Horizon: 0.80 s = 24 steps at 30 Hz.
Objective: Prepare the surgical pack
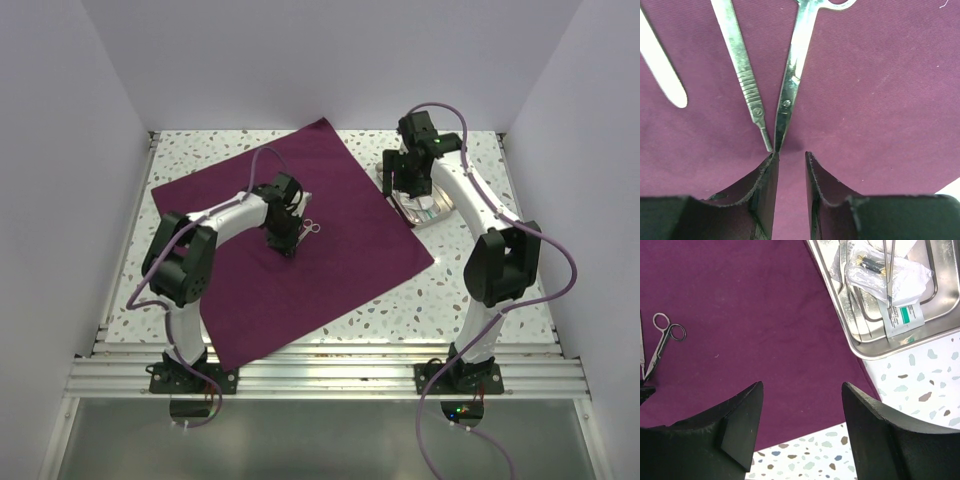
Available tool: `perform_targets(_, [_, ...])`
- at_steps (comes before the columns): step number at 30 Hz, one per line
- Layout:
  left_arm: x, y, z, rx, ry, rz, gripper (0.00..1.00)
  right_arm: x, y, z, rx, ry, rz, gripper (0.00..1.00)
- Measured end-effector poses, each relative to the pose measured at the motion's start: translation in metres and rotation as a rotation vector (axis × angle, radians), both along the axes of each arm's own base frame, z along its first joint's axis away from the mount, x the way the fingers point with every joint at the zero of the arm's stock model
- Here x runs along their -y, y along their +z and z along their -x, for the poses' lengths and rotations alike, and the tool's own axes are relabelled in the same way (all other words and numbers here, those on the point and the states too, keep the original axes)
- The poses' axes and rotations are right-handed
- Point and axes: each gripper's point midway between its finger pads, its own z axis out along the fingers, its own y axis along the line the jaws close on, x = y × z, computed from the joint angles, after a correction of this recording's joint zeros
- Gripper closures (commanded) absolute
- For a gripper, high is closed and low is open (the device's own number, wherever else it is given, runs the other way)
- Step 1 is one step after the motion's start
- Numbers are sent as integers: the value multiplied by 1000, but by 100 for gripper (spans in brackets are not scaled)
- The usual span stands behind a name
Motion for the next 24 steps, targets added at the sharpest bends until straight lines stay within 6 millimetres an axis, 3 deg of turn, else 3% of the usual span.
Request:
perform_targets(12, [5,-10,5,-24,-14,-6,73,-6,1,0,4,13,-8,32])
perform_targets(17, [6,-8,2,-16,-14,-4,66,-6,1,0,4,13,-8,32])
perform_targets(24, [19,16,-27,68,-14,24,59,-6,1,0,4,13,-8,31])
